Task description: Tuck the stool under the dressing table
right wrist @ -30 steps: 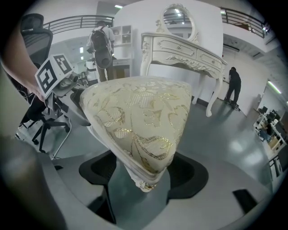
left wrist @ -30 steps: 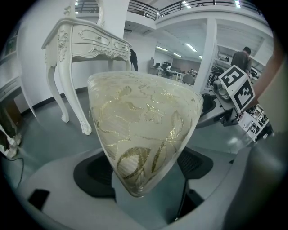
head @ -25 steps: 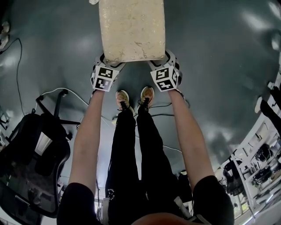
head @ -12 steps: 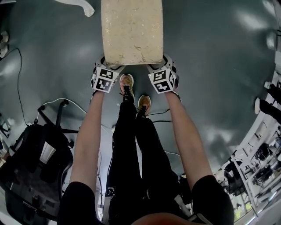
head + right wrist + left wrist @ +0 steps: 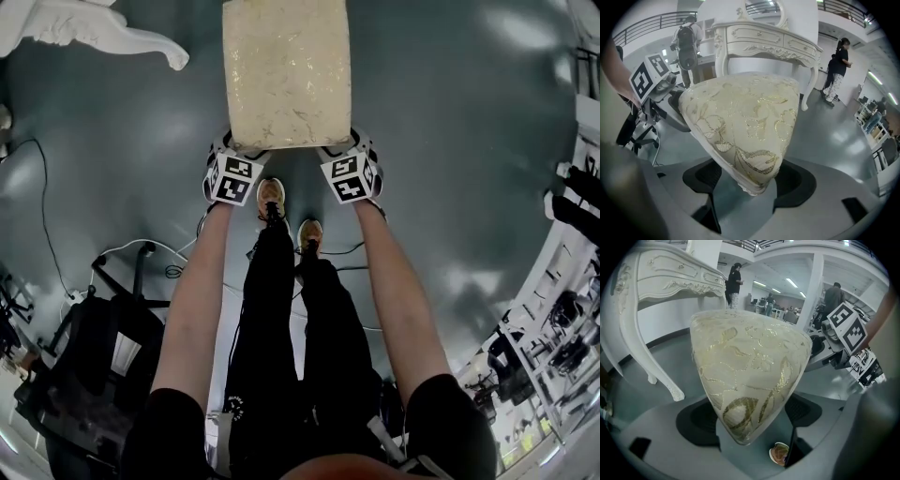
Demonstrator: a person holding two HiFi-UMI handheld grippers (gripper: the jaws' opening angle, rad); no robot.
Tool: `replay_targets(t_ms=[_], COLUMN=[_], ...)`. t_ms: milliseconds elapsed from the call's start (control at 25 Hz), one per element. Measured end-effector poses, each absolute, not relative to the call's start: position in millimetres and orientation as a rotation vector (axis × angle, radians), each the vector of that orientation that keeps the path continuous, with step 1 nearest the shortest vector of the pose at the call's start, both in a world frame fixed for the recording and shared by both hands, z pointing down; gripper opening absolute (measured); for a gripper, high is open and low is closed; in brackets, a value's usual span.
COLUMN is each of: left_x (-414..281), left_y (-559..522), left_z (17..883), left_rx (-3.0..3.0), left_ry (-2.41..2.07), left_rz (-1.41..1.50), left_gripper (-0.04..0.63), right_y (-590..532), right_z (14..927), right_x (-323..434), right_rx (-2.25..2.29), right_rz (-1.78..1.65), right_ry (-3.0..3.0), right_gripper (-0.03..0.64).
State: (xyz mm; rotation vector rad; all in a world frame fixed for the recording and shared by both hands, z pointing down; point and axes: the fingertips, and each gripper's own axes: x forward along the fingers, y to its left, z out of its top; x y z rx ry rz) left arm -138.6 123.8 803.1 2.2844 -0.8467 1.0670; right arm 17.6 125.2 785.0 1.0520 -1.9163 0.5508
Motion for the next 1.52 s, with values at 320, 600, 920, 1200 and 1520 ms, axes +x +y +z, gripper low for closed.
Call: replay_targets(t_ms=[320,600,920,1200,1520], left_x=[-124,-96,-77,-66,-62], left_y=[81,36,-10,-53,-86], left_z=[802,800,798,799,807], left_rx=[2.271,2.24,2.215,2.193,2.166], left_ry=[-0.845,-0.863,-0.915,-0.936,-0.968], left_rz=[1.082,1.097,1.112,1.102,1.071], left_gripper=[0.446,0.446,0.447,0.448,0.447], right_y=[83,35,-13,-57,-94], right_z=[783,780,780,779,778], right_x=[33,62,84,94,100], right_rx=[1.063,1.043,1.002,0.994,0.977], right_rz=[0.554,0.537,0.52,0.513,0.53], right_ry=[-1.925,-1.952,-1.96,-1.958,-1.932], right_gripper=[0.364,0.359,0.36,0.36,0.36])
